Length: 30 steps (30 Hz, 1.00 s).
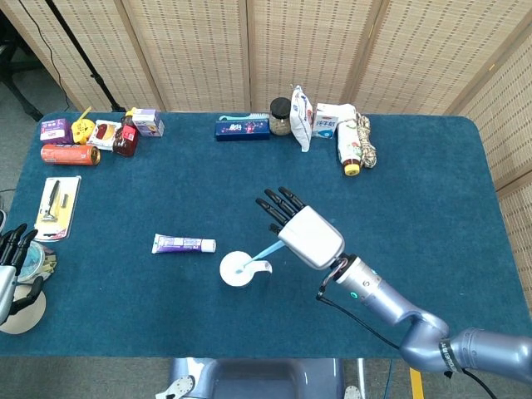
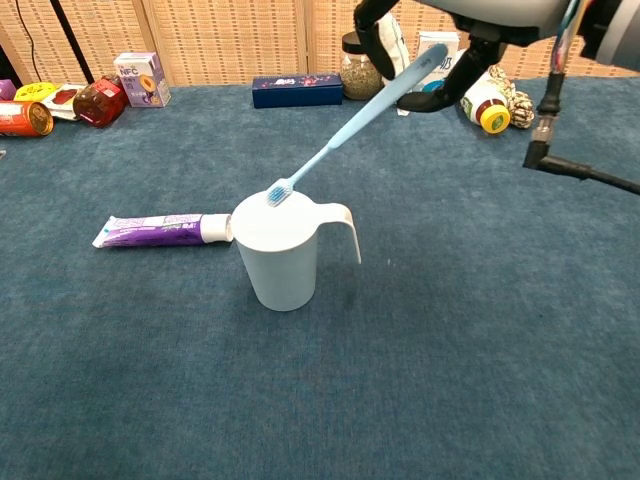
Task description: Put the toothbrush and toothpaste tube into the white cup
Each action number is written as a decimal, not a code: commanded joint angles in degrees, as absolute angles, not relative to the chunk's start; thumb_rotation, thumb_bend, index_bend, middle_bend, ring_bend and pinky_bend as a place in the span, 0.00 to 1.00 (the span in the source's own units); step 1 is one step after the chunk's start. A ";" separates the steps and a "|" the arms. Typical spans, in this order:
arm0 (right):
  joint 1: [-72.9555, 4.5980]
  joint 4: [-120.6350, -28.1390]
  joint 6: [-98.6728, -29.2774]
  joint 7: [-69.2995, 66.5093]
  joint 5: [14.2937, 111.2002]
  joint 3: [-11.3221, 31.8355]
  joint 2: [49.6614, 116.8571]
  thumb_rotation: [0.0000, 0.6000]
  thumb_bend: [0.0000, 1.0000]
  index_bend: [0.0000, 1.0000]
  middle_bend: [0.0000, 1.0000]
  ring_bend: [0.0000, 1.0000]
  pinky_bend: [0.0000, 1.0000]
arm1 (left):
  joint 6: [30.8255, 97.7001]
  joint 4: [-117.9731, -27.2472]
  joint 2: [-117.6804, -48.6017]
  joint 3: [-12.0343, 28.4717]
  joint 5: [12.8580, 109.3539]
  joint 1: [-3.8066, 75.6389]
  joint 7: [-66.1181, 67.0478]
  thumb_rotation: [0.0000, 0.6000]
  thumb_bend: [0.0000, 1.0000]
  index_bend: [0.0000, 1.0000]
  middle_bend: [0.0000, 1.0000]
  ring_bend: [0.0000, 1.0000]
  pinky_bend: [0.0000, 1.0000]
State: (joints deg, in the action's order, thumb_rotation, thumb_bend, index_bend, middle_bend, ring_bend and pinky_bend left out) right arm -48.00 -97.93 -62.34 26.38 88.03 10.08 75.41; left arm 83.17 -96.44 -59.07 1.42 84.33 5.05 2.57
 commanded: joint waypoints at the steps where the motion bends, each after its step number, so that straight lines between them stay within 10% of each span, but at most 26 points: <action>1: -48.72 -95.05 -63.29 29.57 89.18 10.64 78.16 1.00 0.37 0.64 0.13 0.00 0.13 | 83.16 -96.45 -59.08 1.44 84.28 5.05 2.60 1.00 0.41 0.00 0.00 0.00 0.00; 30: -48.10 -85.42 -67.12 41.42 99.85 6.28 85.49 1.00 0.37 0.64 0.13 0.00 0.15 | 82.56 -96.49 -58.83 1.78 83.54 5.21 2.28 1.00 0.41 0.00 0.00 0.00 0.00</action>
